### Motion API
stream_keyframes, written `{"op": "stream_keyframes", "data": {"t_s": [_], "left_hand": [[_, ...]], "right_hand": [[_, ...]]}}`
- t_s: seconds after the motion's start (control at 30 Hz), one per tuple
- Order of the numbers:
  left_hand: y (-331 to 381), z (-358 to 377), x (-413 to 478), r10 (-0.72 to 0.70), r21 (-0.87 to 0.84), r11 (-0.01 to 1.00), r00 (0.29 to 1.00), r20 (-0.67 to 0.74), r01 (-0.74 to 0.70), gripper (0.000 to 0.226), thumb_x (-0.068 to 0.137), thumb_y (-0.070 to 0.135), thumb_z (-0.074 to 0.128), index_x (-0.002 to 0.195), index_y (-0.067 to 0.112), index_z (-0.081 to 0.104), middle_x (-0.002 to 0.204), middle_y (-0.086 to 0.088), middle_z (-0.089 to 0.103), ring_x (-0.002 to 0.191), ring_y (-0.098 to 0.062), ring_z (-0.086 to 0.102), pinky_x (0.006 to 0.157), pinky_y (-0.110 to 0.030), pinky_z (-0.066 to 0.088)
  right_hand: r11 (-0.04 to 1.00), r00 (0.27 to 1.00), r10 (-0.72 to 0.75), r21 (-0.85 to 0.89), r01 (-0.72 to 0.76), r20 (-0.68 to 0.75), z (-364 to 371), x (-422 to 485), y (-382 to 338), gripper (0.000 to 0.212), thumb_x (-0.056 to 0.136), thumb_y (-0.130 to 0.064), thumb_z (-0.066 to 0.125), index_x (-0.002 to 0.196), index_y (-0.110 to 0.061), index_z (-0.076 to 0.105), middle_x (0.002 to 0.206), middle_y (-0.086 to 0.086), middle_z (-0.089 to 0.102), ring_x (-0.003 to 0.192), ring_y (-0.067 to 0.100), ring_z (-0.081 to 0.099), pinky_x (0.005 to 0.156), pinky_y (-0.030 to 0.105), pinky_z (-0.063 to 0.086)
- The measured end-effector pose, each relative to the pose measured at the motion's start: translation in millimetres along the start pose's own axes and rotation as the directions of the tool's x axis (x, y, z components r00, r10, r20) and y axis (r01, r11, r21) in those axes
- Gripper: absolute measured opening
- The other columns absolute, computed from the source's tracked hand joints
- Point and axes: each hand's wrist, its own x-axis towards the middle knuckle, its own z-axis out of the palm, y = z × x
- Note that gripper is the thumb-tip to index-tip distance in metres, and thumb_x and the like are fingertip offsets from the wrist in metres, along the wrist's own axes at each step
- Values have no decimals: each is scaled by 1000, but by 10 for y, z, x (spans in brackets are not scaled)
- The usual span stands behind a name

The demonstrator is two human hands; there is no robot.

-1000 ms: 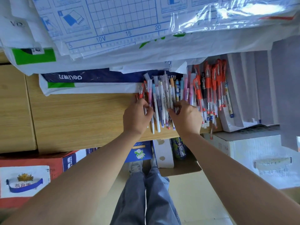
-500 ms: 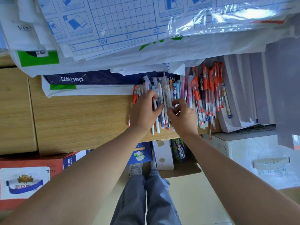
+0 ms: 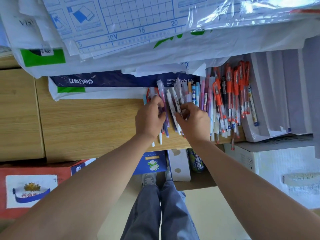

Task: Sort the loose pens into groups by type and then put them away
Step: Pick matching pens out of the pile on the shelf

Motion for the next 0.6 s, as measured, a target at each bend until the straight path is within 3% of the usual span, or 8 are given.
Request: {"op": "stream_keyframes", "data": {"t_s": [0.13, 0.3, 0.47, 0.6], "left_hand": [[-76, 36, 7, -5, -38, 999, 1000, 1, 5, 11, 84, 16, 67, 89, 18, 57, 74, 10, 59, 65, -11, 55, 56, -24, 37], [-82, 38, 22, -10, -34, 999, 999, -42, 9, 8, 89, 28, 63, 89, 20, 63, 82, 8, 68, 71, -11, 63, 62, -33, 52], [59, 25, 27, -135, 29, 990, 985, -109, 138, 30, 83, 53, 64, 88, 24, 64, 82, 12, 67, 72, -9, 59, 58, -25, 39], [208, 71, 101, -188, 124, 971, 973, -132, 204, 34, 83, 54, 64, 94, 22, 60, 73, 10, 59, 68, -14, 57, 55, -25, 30]], "right_hand": [[993, 999, -33, -115, 35, 17, 92, 49, 5, 22, 79, -23, 73, 75, -8, 58, 61, -2, 48, 52, 18, 44, 51, 24, 32], [989, 999, -34, -142, 37, 26, 94, 79, 30, 21, 82, -21, 66, 71, -9, 53, 58, -1, 46, 49, 19, 42, 48, 24, 30], [998, 1000, -20, -57, 20, 5, -27, -13, 79, 11, 85, -20, 67, 83, -10, 63, 63, -2, 55, 53, 17, 51, 47, 27, 43], [999, 998, 31, -15, -32, -45, -122, -12, 105, 15, 87, -19, 65, 78, -8, 59, 61, 3, 57, 52, 21, 52, 47, 33, 47]]}}
